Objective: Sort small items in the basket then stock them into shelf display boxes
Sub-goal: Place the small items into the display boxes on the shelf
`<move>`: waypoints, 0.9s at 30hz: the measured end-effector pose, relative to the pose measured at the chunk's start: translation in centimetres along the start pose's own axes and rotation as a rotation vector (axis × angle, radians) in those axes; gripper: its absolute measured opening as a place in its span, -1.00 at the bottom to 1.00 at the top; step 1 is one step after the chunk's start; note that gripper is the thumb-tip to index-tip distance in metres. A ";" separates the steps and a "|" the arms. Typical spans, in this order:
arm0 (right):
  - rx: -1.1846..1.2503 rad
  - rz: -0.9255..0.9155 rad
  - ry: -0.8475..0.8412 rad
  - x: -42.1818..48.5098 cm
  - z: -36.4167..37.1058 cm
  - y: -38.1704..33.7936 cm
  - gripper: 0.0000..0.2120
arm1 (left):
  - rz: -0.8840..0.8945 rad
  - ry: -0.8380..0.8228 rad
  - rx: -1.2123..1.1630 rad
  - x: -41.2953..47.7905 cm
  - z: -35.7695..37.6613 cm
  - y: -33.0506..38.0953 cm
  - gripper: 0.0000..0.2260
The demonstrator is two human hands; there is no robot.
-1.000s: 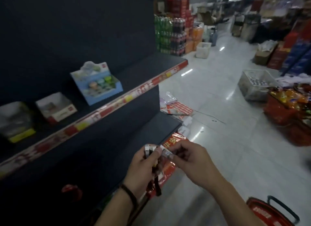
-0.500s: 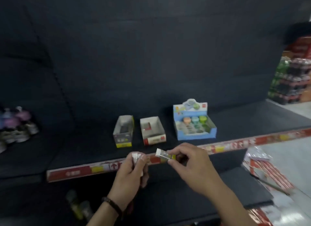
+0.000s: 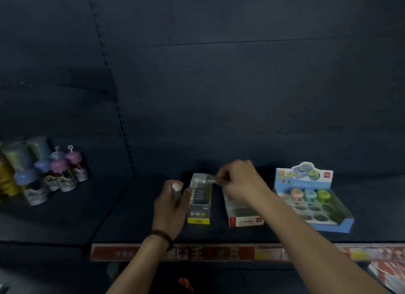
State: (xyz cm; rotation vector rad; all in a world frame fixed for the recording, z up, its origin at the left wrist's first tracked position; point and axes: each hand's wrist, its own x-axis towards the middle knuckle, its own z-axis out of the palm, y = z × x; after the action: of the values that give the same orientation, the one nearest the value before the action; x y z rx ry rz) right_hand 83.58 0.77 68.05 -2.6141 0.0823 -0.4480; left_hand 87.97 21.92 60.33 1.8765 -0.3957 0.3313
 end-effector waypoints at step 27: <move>-0.149 0.178 -0.459 8.3 5.4 -1.0 -0.81 | -0.120 -0.132 -0.351 2.6 1.9 -6.2 -0.95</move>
State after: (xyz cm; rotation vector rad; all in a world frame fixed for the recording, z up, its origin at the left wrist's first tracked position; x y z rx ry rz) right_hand 93.20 2.97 66.53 -2.7539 0.1981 0.2318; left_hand 93.07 21.75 55.48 1.5721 -0.3994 0.0512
